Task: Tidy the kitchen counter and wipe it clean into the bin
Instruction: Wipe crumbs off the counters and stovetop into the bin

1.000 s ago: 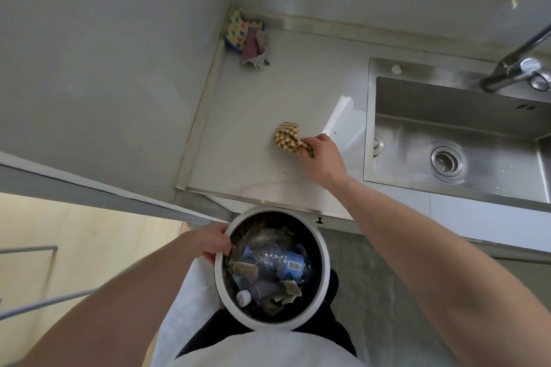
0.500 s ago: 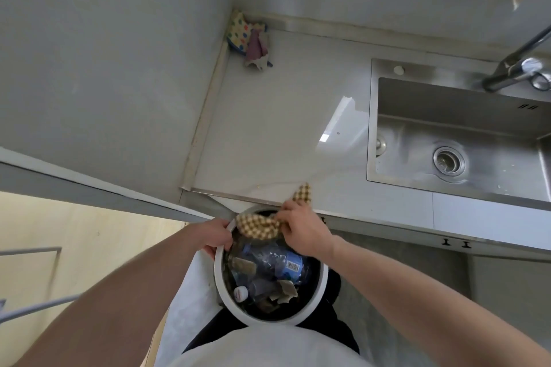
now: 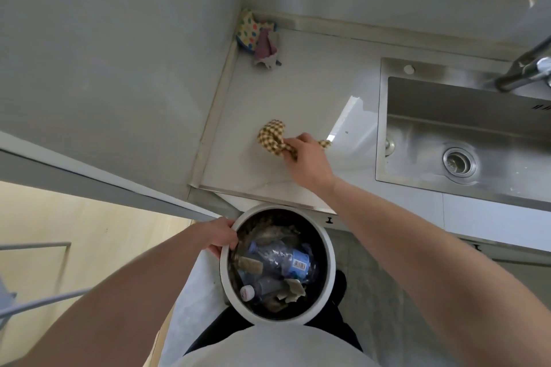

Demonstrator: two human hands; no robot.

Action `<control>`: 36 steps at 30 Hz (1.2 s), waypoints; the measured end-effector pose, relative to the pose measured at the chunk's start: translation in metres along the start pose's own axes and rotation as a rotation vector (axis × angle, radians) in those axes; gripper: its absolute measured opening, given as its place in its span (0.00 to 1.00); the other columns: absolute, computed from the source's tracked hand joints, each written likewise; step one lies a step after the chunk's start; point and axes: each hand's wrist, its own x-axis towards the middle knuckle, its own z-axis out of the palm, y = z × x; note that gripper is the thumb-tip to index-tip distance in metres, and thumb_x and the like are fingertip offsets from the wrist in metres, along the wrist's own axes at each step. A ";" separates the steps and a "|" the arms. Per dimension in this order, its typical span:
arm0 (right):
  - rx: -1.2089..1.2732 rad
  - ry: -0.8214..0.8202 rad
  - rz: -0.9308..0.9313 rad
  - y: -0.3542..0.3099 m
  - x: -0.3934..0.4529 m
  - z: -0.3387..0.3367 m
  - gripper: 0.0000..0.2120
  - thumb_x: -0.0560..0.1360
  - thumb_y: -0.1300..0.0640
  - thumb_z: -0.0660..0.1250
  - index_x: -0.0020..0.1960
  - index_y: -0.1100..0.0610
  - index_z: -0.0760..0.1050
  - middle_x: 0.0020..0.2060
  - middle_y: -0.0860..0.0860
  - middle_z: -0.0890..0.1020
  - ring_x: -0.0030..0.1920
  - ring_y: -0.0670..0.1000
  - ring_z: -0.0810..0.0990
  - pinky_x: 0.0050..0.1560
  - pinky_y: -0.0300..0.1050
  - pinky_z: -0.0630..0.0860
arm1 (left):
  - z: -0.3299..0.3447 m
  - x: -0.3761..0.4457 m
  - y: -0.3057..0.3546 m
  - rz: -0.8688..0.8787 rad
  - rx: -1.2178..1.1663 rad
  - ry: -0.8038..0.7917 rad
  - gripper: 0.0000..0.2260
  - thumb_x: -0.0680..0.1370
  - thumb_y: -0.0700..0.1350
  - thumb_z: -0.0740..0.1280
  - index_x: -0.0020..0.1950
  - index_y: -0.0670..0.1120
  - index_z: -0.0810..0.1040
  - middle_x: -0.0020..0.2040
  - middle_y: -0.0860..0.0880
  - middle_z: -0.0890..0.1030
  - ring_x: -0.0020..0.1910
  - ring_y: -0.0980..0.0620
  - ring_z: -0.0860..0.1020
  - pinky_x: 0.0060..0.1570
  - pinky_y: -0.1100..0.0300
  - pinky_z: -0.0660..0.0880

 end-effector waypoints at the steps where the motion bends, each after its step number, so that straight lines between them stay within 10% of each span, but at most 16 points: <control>1: -0.035 -0.038 0.003 0.000 0.009 0.008 0.17 0.79 0.55 0.65 0.67 0.53 0.78 0.56 0.56 0.77 0.55 0.61 0.78 0.60 0.53 0.74 | 0.000 0.001 -0.001 -0.005 -0.001 0.002 0.25 0.73 0.31 0.66 0.68 0.48 0.76 0.57 0.42 0.83 0.49 0.42 0.86 0.46 0.47 0.85; 18: -0.124 -0.519 -0.109 0.040 -0.152 0.049 0.16 0.77 0.58 0.63 0.60 0.49 0.82 0.50 0.48 0.76 0.51 0.53 0.74 0.57 0.52 0.72 | -0.003 -0.009 0.004 -0.019 0.009 -0.004 0.22 0.74 0.31 0.66 0.68 0.45 0.75 0.56 0.42 0.83 0.48 0.43 0.86 0.38 0.54 0.84; 28: 0.103 0.201 0.148 0.067 -0.073 -0.083 0.13 0.79 0.56 0.66 0.62 0.54 0.81 0.52 0.48 0.76 0.47 0.48 0.76 0.51 0.41 0.71 | 0.001 -0.012 0.003 -0.019 0.005 -0.011 0.23 0.73 0.32 0.67 0.67 0.44 0.76 0.55 0.41 0.84 0.48 0.42 0.86 0.42 0.51 0.85; 36: -0.064 0.186 0.387 0.125 0.045 -0.096 0.20 0.76 0.59 0.64 0.68 0.56 0.76 0.62 0.61 0.74 0.60 0.63 0.76 0.62 0.49 0.71 | 0.010 -0.003 0.007 -0.010 -0.021 0.012 0.23 0.72 0.32 0.67 0.65 0.49 0.77 0.54 0.43 0.84 0.48 0.43 0.86 0.42 0.51 0.85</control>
